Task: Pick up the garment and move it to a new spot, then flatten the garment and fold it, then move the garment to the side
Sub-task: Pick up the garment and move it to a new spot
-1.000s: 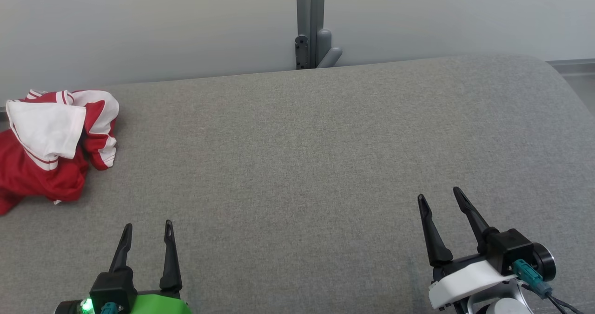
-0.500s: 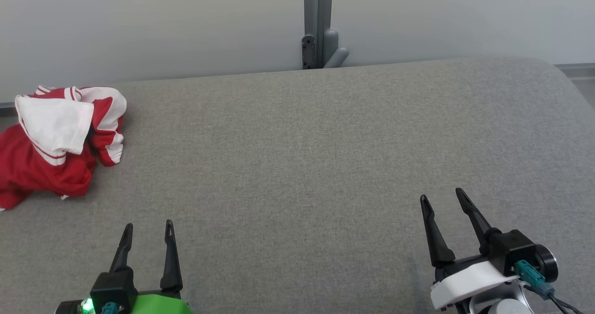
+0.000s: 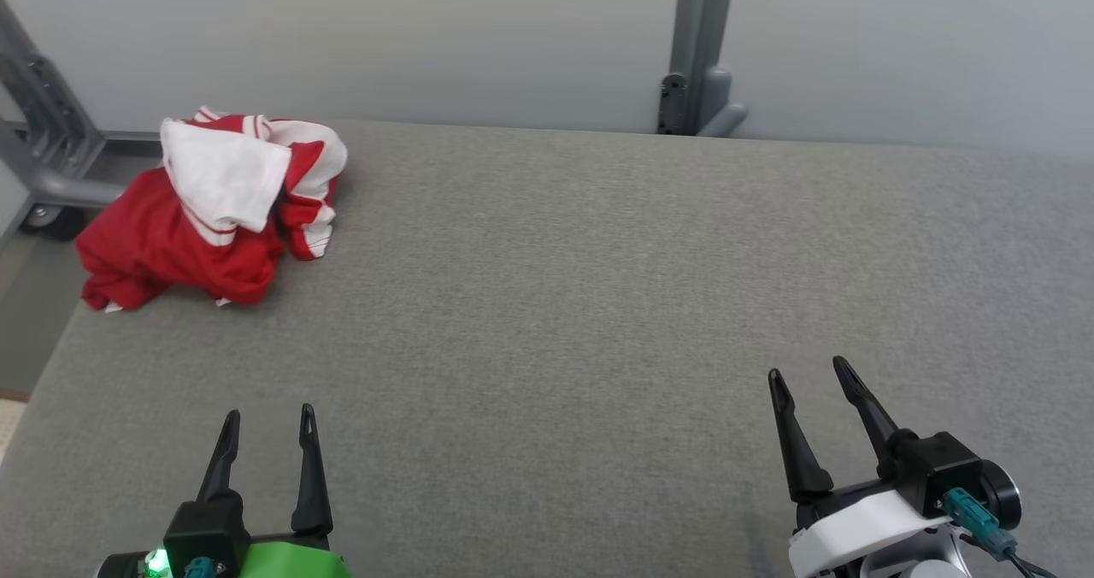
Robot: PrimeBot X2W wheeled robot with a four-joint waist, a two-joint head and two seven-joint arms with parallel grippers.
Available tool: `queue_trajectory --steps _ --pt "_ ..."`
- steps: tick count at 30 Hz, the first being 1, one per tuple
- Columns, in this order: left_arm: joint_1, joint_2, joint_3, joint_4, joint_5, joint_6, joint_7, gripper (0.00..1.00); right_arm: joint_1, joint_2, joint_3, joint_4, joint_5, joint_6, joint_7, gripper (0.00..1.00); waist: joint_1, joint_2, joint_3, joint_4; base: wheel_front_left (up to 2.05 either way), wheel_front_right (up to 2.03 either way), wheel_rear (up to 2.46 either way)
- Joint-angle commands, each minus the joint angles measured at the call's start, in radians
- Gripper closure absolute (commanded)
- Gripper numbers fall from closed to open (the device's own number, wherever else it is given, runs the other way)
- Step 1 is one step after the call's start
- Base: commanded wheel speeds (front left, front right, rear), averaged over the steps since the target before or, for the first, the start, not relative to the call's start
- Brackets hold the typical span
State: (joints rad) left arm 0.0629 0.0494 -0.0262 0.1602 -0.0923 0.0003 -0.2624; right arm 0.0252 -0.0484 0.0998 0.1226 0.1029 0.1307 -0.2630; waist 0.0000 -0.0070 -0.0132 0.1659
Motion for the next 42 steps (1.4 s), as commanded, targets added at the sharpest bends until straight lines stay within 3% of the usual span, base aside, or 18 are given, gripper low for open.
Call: queue_trajectory --steps 1,10,19,31,42 --pt "0.012 0.002 0.003 -0.005 0.009 0.002 -0.003 0.00 0.010 -0.004 0.001 -0.001 0.002 0.000 -0.004 0.00 0.0000 0.0070 -0.012 0.103 0.00 0.00 0.00" --pt "0.047 0.002 0.029 -0.017 0.015 -0.003 -0.003 0.00 0.013 -0.003 0.024 0.001 0.018 0.000 -0.004 0.00 0.0000 0.0070 -0.024 0.259 0.00 0.00 0.00" --pt "0.055 0.002 0.041 -0.022 0.014 -0.015 -0.003 0.00 0.013 -0.003 0.034 0.006 0.024 0.000 -0.004 0.00 0.0000 0.0070 -0.024 0.311 0.00 0.00 0.00" --pt "-0.027 0.008 0.040 -0.035 0.008 -0.026 -0.003 0.00 -0.019 -0.004 0.020 -0.002 -0.011 0.000 -0.004 0.00 0.0000 0.0070 0.052 0.273 0.00 0.00 0.00" --pt "-0.415 0.150 0.043 0.091 0.013 -0.096 0.024 0.00 -0.104 -0.004 0.007 -0.020 -0.074 0.000 -0.004 0.00 0.0000 0.0070 0.229 0.176 0.00 0.00 0.00"
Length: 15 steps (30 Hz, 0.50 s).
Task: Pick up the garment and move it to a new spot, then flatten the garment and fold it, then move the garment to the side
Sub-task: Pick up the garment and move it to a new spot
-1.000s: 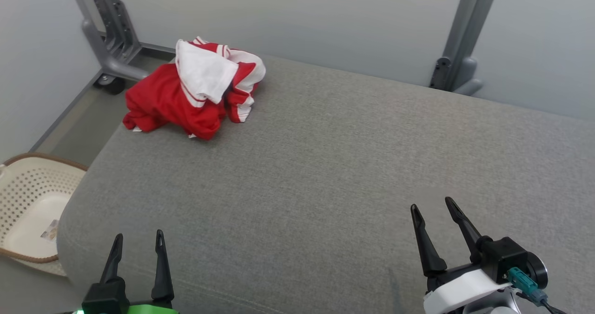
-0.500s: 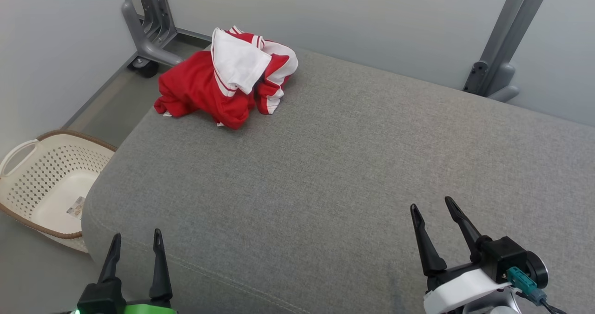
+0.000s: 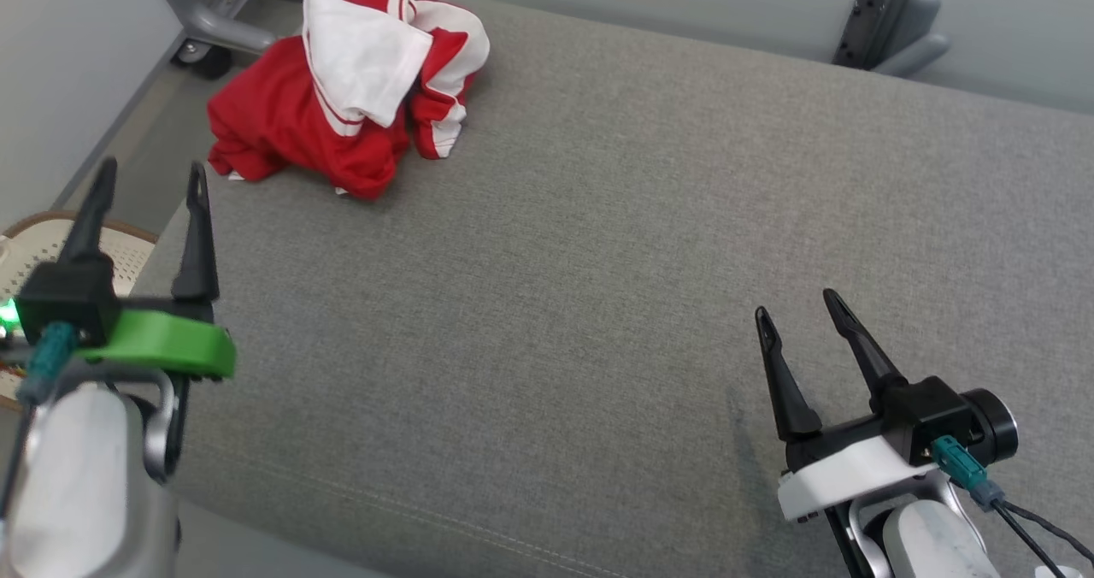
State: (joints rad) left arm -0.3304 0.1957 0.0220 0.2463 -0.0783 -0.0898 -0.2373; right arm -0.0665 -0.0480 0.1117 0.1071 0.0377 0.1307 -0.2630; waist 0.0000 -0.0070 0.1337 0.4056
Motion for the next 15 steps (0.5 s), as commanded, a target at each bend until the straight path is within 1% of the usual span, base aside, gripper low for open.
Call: queue_trajectory --steps 1,4,7,12,15 --pt "-0.070 0.029 -0.004 0.024 -0.009 -0.013 0.005 0.00 -0.023 -0.004 -0.003 -0.007 -0.015 0.000 -0.004 0.00 0.0000 0.0070 0.105 -0.081 0.00 0.00 0.00" --pt "-0.189 0.089 -0.036 0.097 -0.013 -0.030 0.041 0.00 -0.054 -0.004 -0.005 -0.013 -0.032 0.000 -0.004 0.00 0.0000 0.0070 0.164 -0.127 0.00 0.00 0.00" --pt "-0.289 0.140 -0.078 0.187 -0.052 -0.039 0.090 0.00 -0.078 -0.004 -0.011 -0.023 -0.044 0.000 -0.004 0.00 0.0000 0.0070 0.211 -0.172 0.00 0.00 0.00" --pt "-0.389 0.240 -0.207 0.317 -0.172 -0.040 0.156 0.00 -0.104 -0.004 -0.019 -0.044 -0.054 0.000 -0.004 0.00 0.0000 0.0070 0.268 -0.246 0.00 0.00 0.00" --pt "-0.422 0.268 -0.254 0.377 -0.242 -0.040 0.160 0.00 -0.110 -0.004 -0.028 -0.055 -0.058 0.000 -0.004 0.00 0.0000 0.0070 0.291 -0.276 0.00 0.00 0.00"
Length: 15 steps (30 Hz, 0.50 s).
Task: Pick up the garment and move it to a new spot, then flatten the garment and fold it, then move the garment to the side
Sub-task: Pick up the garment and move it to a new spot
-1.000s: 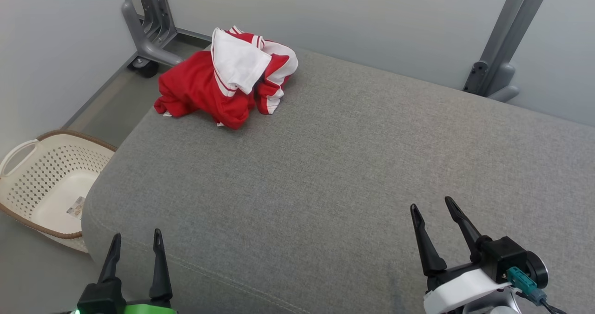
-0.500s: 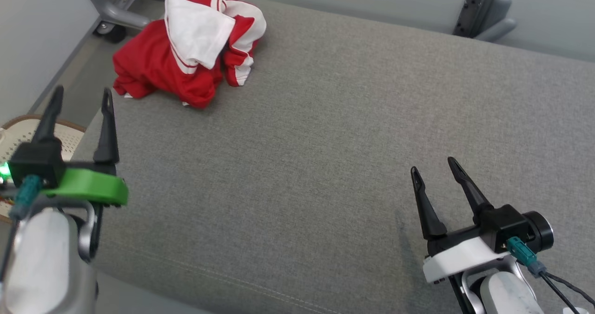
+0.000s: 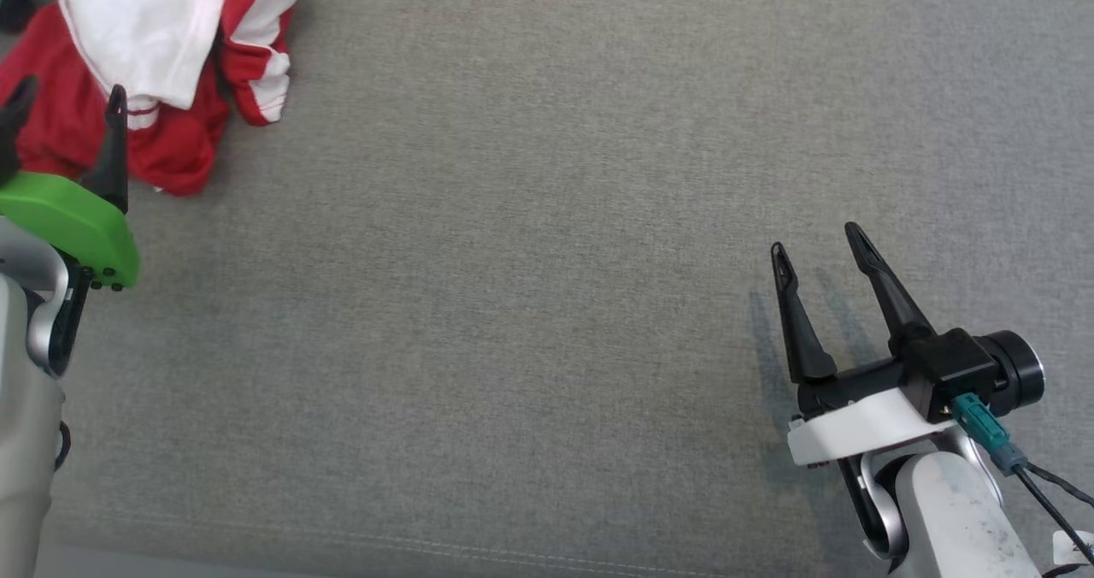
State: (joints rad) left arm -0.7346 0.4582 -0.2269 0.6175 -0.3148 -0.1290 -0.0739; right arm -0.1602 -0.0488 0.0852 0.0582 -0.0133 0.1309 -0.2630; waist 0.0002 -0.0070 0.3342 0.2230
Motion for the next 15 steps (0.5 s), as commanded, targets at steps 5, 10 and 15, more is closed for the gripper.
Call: queue_trajectory --steps 5,10,15 --pt "-0.050 0.037 -0.065 0.085 -0.084 -0.001 -0.007 0.00 -0.016 -0.003 -0.015 -0.024 -0.011 0.000 -0.004 0.00 -0.0002 0.0070 0.120 -0.123 0.00 0.00 0.00" --pt "-0.075 0.062 -0.090 0.171 -0.106 -0.001 0.007 0.00 -0.009 -0.003 -0.019 -0.038 -0.014 0.000 -0.004 0.00 -0.0002 0.0070 0.139 -0.130 0.00 0.00 0.00" --pt "-0.105 0.078 -0.084 0.261 -0.099 0.033 0.016 0.00 -0.011 -0.003 -0.013 -0.043 -0.016 0.000 -0.004 0.00 -0.0002 0.0070 0.147 -0.131 0.00 0.00 0.00"
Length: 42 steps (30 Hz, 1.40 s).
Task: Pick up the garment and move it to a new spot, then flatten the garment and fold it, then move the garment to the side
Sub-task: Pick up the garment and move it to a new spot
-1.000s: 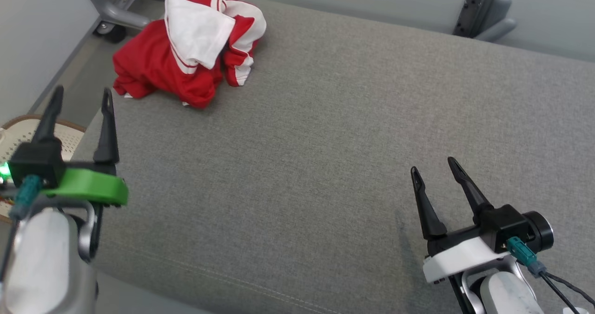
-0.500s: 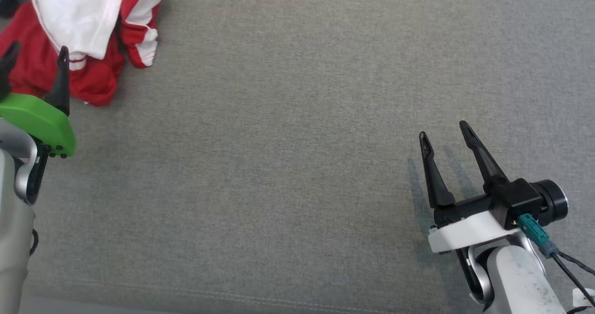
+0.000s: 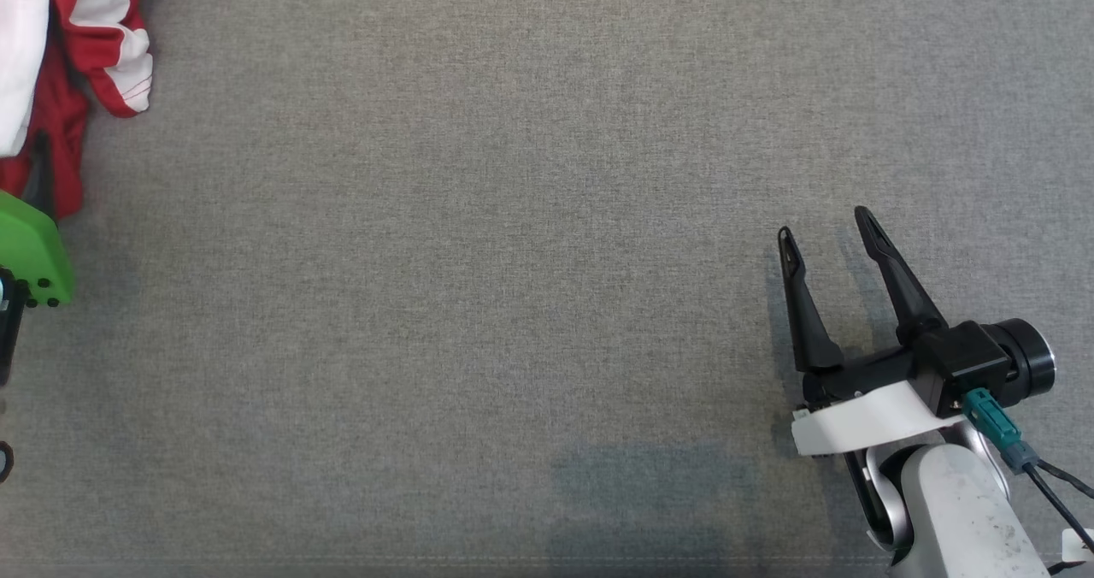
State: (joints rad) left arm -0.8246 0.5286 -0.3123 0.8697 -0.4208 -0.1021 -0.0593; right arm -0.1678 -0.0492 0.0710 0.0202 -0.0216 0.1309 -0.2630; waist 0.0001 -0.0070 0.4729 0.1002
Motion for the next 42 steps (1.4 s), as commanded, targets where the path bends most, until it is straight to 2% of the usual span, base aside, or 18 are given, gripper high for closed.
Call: queue_trajectory --steps 1,2,4,5,15,24,32,42 --pt "-0.020 0.010 0.004 0.026 0.004 0.010 0.004 0.00 -0.005 -0.002 0.003 -0.005 -0.008 0.000 -0.004 0.00 -0.0001 0.0070 0.009 -0.008 0.00 0.00 0.00" --pt "-0.025 0.010 0.005 0.039 0.002 0.013 0.005 0.00 -0.006 -0.002 0.004 -0.005 -0.008 0.000 -0.004 0.00 -0.0001 0.0070 0.009 -0.008 0.00 0.00 0.00" --pt "-0.035 0.009 0.004 0.063 0.000 0.018 0.003 0.58 -0.006 -0.002 0.005 -0.003 -0.008 0.000 -0.004 0.00 -0.0001 0.0070 0.007 -0.008 0.00 0.00 0.00" --pt "-0.040 0.010 0.004 0.076 -0.002 0.016 0.004 1.00 -0.007 -0.002 0.006 -0.002 -0.007 0.000 -0.004 0.00 -0.0001 0.0070 0.007 -0.008 0.00 0.00 0.00" --pt "-0.087 0.021 -0.016 0.124 0.014 0.014 -0.037 1.00 -0.005 -0.002 0.017 0.014 0.019 0.000 -0.004 0.00 -0.0001 0.0070 -0.042 -0.011 0.00 0.00 0.00" --pt "-0.148 0.053 -0.068 0.070 0.064 0.009 -0.077 1.00 0.018 -0.002 0.038 0.043 0.070 0.000 -0.004 0.00 -0.0001 0.0070 -0.170 -0.039 0.00 0.00 0.00" --pt "-0.191 0.050 -0.123 -0.064 0.101 0.001 -0.057 1.00 0.049 -0.002 0.036 0.063 0.113 0.000 -0.004 0.00 -0.0001 0.0070 -0.276 -0.085 0.00 0.00 0.00" --pt "-0.176 -0.028 -0.198 -0.344 0.107 0.009 0.035 1.00 0.080 -0.002 0.022 0.071 0.141 0.000 -0.004 0.00 -0.0001 0.0070 -0.339 -0.146 0.00 0.00 0.00"
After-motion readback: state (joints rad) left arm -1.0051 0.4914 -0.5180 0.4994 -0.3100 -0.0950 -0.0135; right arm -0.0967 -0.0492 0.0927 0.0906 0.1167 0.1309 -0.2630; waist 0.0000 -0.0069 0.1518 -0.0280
